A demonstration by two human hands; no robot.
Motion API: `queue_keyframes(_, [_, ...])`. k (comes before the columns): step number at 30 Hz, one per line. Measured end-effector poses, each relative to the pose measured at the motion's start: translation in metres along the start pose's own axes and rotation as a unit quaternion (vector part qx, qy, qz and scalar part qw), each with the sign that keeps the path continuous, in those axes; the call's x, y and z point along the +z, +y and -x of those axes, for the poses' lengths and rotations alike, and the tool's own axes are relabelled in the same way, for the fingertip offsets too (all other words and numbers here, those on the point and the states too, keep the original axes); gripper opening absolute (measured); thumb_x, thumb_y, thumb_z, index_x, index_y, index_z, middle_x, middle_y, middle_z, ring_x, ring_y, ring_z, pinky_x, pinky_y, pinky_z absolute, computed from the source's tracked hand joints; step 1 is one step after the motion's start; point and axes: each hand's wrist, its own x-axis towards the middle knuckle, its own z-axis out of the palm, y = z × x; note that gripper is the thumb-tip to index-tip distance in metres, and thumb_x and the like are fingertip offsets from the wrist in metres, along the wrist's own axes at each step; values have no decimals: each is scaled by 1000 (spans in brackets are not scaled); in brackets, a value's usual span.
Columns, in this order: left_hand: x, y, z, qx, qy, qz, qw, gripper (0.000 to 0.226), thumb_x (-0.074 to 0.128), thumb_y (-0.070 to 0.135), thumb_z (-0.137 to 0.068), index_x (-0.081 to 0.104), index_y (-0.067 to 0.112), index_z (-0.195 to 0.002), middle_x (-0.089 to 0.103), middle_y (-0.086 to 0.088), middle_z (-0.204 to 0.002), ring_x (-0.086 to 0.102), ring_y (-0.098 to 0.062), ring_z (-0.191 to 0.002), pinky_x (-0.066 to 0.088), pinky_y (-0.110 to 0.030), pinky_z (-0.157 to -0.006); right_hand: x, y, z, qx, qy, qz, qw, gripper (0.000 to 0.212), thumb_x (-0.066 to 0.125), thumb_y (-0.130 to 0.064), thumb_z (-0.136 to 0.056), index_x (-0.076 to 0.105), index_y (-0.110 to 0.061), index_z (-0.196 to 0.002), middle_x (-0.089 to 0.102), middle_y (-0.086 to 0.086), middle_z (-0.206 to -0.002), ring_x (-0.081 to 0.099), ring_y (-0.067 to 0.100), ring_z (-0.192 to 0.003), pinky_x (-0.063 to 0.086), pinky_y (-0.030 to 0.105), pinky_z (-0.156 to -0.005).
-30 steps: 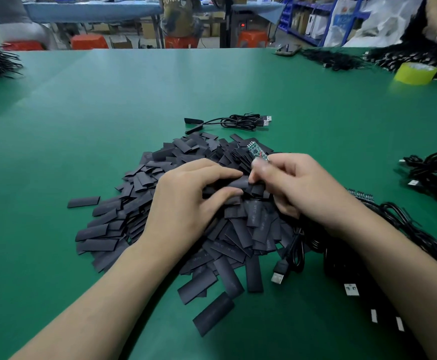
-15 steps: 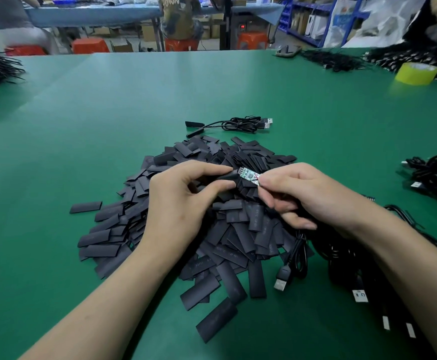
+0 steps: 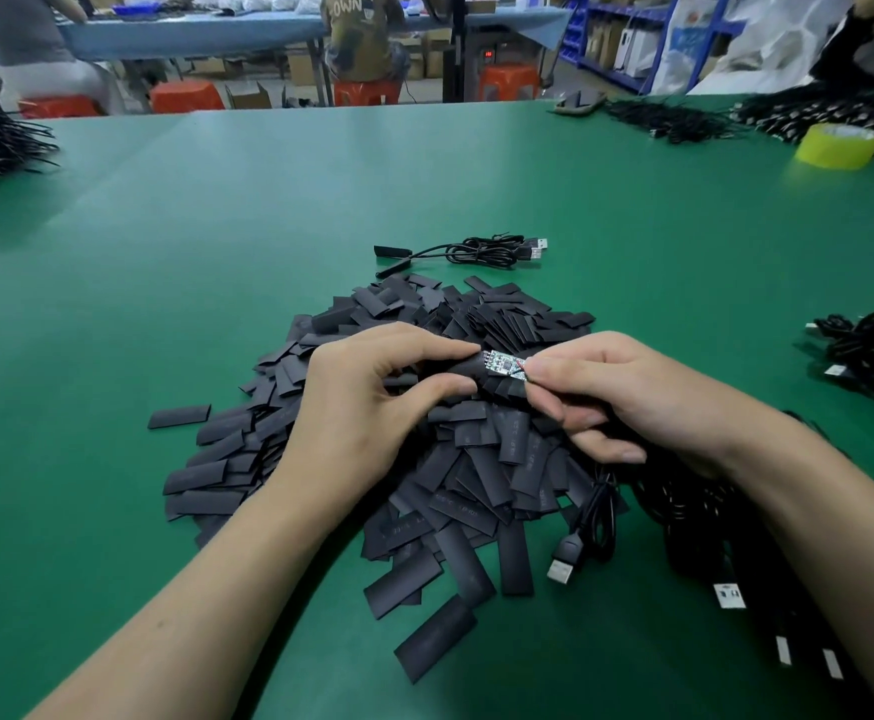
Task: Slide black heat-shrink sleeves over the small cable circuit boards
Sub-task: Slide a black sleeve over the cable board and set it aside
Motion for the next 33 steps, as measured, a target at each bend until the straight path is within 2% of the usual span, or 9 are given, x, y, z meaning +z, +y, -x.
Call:
queue_keyframes(3, [-5,3,-7,13,-26,-13,1000,25,86,18,-79,81,23,-103,75,13,-96,70,-5,-92,50,-15,-81,-3,1,1,5,-3,-8,1000,42,51,-39,-102,54,-18,-66,28,-2,-56,29,11,-34,20,14,-34])
queue_keyframes(8, [-16,9,-27,66,-76,-54,993,21,85,24,-81,82,21,-101,76,9,-96,70,-6,-91,55,-30,-86,-3,1,2,10,-15,-14,1000,38,48,-40,-98,53,-19,-66,29,-4,-55,29,10,-34,20,14,-34])
queue_keyframes(11, [-17,12,-30,79,-120,-53,988,21,85,24,-81,81,20,-101,76,8,-95,70,-8,-90,55,-33,-85,-1,0,1,8,-24,-13,1000,39,50,-39,-100,53,-18,-67,29,-4,-55,29,10,-34,20,15,-34])
queue_keyframes(13, [-13,15,-28,89,-136,-53,985,22,86,25,-80,81,20,-101,75,10,-94,70,-5,-90,55,-30,-85,0,0,1,6,-27,-6,1000,41,51,-38,-103,53,-19,-66,29,-4,-54,29,10,-33,19,16,-35])
queue_keyframes(16, [-4,15,-21,83,-107,-27,990,22,86,24,-80,81,19,-101,75,13,-94,69,-2,-90,53,-23,-84,1,0,1,2,-24,1,1000,39,46,-35,-101,58,-18,-67,33,-3,-53,31,11,-33,21,17,-36])
queue_keyframes(19, [0,12,-14,65,-57,-14,996,20,86,22,-80,81,19,-99,75,10,-91,69,-6,-87,53,-25,-79,1,0,1,-16,5,10,1000,34,50,-35,-99,65,-10,-81,38,1,-55,35,13,-34,28,18,-39])
queue_keyframes(22, [2,12,-9,49,-31,-14,998,21,86,24,-79,81,22,-99,74,12,-89,68,-6,-83,53,-24,-73,1,0,0,-50,51,41,997,22,55,-23,-102,61,-8,-87,44,1,-55,38,15,-36,30,21,-42])
queue_keyframes(28, [1,12,-3,28,-10,-6,1000,18,85,21,-81,80,23,-98,72,19,-94,66,1,-88,45,-9,-75,3,-2,1,-81,63,71,992,20,54,-15,-104,66,-11,-89,46,-6,-56,38,11,-42,31,18,-46])
queue_keyframes(33, [1,13,1,34,-8,-8,999,17,84,18,-82,80,19,-99,73,13,-95,68,-3,-91,51,-16,-80,3,-1,0,-72,82,109,988,20,59,-15,-103,70,-13,-87,44,3,-59,38,16,-48,28,23,-45])
